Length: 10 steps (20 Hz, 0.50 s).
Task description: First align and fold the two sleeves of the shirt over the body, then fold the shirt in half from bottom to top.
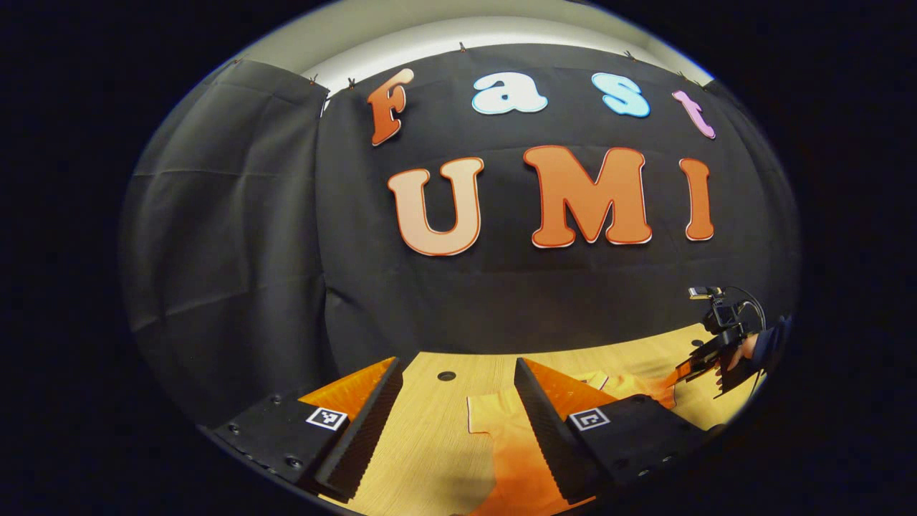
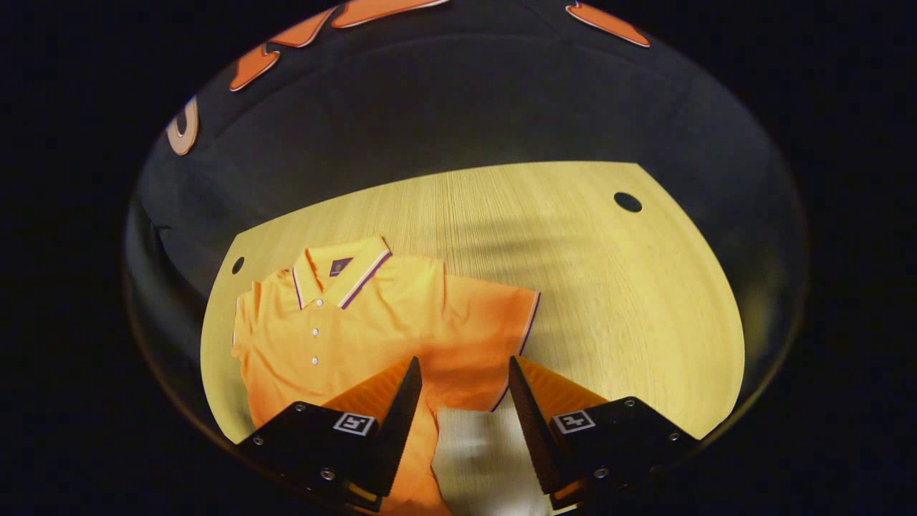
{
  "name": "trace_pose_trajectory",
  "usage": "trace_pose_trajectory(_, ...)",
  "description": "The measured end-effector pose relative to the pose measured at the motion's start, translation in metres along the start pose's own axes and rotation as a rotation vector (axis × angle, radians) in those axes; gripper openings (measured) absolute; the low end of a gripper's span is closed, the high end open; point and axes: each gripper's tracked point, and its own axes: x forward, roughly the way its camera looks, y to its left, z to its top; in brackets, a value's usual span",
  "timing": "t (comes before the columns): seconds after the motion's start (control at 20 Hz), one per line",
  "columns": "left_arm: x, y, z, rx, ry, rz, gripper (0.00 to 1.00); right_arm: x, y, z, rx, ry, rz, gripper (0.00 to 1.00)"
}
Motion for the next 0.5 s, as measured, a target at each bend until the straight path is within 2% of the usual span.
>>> trace_pose_trajectory(0.1, 0.000, -0.001, -0.007, -0.003, 0.024, 0.010, 0.96, 0.012, -0.007, -0.001, -0.013, 0.035, -0.022, 0.72)
trace_pose_trajectory(0.5, -0.003, -0.014, -0.018, 0.025, 0.079, 0.008, 0.96, 0.045, -0.037, -0.010, 0.006, 0.228, -0.091, 0.72)
